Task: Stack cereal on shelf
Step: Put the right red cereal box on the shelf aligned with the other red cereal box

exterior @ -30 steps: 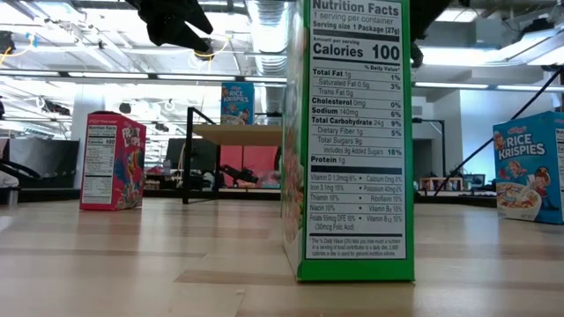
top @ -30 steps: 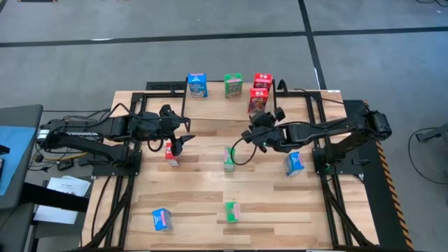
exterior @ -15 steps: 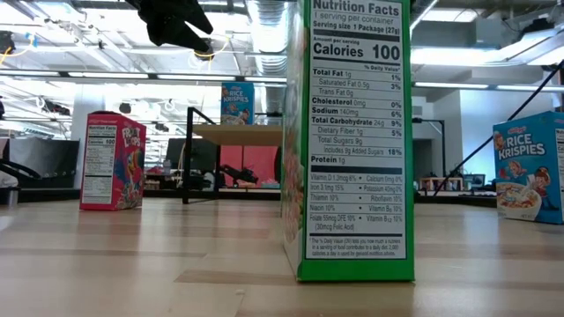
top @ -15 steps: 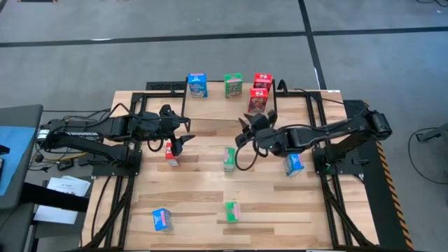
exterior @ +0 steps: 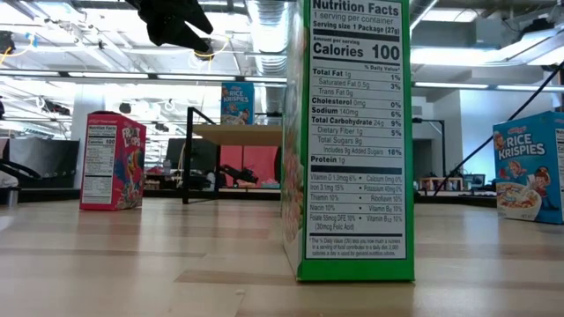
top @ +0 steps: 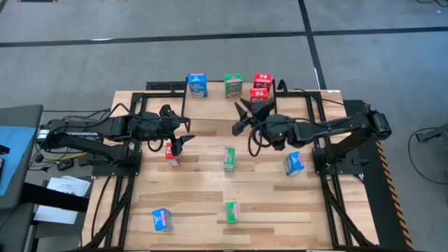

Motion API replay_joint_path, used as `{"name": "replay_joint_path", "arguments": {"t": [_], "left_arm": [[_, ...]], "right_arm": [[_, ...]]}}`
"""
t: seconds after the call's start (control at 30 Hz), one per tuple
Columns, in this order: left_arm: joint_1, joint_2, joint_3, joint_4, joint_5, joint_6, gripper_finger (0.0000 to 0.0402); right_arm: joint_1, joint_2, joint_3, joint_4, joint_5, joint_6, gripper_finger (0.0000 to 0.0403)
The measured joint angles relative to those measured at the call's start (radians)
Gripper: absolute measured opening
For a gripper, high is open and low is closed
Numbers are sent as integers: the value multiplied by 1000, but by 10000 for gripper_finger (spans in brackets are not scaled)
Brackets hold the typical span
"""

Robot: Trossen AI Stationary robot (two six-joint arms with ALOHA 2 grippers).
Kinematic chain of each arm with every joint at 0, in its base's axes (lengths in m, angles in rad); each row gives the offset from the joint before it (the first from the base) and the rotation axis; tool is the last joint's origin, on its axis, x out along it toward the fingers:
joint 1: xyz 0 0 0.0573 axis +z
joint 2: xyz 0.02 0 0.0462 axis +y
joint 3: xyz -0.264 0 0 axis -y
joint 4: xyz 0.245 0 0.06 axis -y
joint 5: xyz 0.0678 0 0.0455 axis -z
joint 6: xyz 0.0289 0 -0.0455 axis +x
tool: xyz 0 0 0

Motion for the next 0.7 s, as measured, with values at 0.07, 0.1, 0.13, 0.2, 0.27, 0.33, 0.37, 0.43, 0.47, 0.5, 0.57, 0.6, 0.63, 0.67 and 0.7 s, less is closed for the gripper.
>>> {"name": "replay_joint_path", "arguments": {"t": [0.07, 0.1, 0.13, 0.2, 0.27, 0.33, 0.37, 0.43, 0.47, 0.5, 0.57, 0.6, 0.63, 0.67, 0.7], "left_arm": [[0, 0, 0, 0, 0, 0, 311], [0, 0, 0, 0, 0, 0, 311], [0, 0, 0, 0, 0, 0, 311], [0, 0, 0, 0, 0, 0, 311], [0, 0, 0, 0, 0, -6, 311], [0, 0, 0, 0, 0, -12, 311], [0, 0, 0, 0, 0, -16, 311], [0, 0, 0, 0, 0, -24, 311], [0, 0, 0, 0, 0, -24, 311], [0, 0, 0, 0, 0, -25, 311], [0, 0, 0, 0, 0, -28, 311], [0, 0, 0, 0, 0, -33, 311], [0, 0, 0, 0, 0, -39, 311], [0, 0, 0, 0, -1, -43, 311], [0, 0, 0, 0, -1, -45, 311]], "right_arm": [[-10, -1, 50, -89, 0, 2, 143], [-17, 0, 69, -130, 0, 10, 144], [-25, 0, 85, -168, 0, 28, 145], [-40, 0, 116, -230, 1, 93, 147], [-54, 0, 140, -285, 0, 150, 149], [-68, 0, 153, -337, -14, 196, 153], [-77, 0, 157, -363, -37, 224, 155], [-93, 0, 158, -408, -87, 311, 159], [-102, 0, 158, -431, -105, 355, 161], [-108, 0, 158, -455, -115, 395, 162], [-119, 0, 158, -493, -122, 449, 164], [-122, 0, 158, -510, -125, 468, 164], [-126, 0, 158, -525, -127, 487, 164], [-129, 1, 158, -541, -128, 505, 164], [-132, 10, 158, -549, -128, 520, 164]]}}
